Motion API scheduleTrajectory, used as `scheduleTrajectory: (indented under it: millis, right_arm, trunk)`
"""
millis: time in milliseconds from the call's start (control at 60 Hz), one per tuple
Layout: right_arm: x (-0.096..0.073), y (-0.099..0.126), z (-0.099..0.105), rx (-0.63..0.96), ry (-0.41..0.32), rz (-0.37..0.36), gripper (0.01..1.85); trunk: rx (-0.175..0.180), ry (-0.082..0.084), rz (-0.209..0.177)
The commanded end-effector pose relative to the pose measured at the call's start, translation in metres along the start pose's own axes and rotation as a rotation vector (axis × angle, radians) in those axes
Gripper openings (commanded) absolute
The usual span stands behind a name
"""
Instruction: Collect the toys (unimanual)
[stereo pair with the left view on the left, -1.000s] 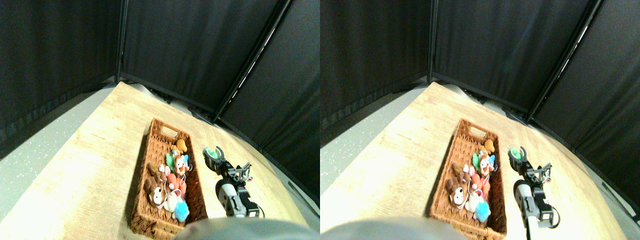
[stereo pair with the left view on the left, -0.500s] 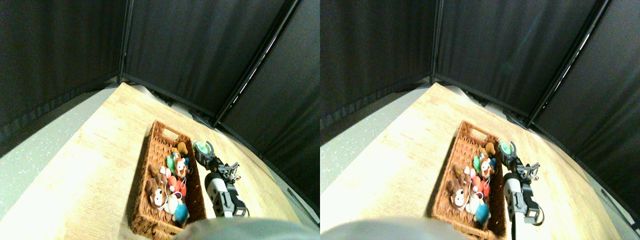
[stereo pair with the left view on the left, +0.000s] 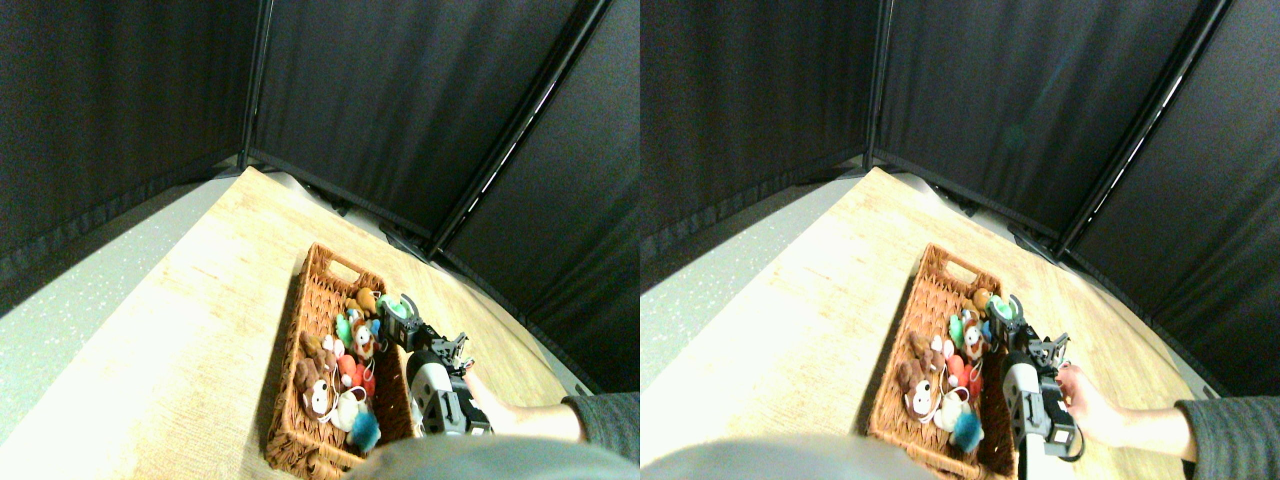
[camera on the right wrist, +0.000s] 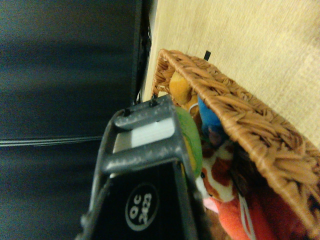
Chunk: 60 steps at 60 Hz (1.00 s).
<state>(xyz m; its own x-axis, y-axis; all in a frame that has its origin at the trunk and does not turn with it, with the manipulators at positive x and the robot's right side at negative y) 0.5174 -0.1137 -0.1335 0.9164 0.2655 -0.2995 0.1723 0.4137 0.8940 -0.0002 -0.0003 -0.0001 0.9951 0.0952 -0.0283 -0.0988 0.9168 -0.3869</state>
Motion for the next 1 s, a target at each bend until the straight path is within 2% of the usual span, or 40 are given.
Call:
scheduleTrajectory:
  millis: [17,50,83,167,317,400,567,767,850,1000]
  right_arm:
    - [-0.002,0.007,0.002,-0.022,-0.011,-0.014,0.44]
    - [-0.002,0.007,0.004,-0.031,-0.024,-0.041,0.66]
    - [-0.003,0.008,0.005,-0.047,-0.040,-0.055,0.78]
    - [-0.003,0.008,0.006,-0.054,-0.054,-0.052,0.90]
    - [-0.002,0.009,0.014,-0.052,-0.091,-0.041,0.88]
    - [-0.001,0.010,0.023,-0.040,-0.112,-0.028,0.83]
    - [-0.004,0.009,0.052,-0.069,-0.204,0.012,0.79]
    - [-0.016,0.002,0.096,-0.083,-0.292,0.065,0.66]
    - [-0.022,-0.004,0.109,-0.087,-0.340,0.064,0.68]
    - [-0.035,-0.018,0.114,-0.078,-0.347,0.053,0.76]
  trunk:
    - [-0.046,0.001,0.022]
    - [-0.046,0.001,0.022]
    - [-0.046,0.000,0.021]
    - [-0.046,0.000,0.021]
    - [-0.031,0.003,0.010]
    - [-0.016,0.004,0.000]
    - [0.013,0.014,-0.021]
    - [0.051,0.028,-0.047]
    - [0.068,0.037,-0.057]
    - [0.090,0.046,-0.067]
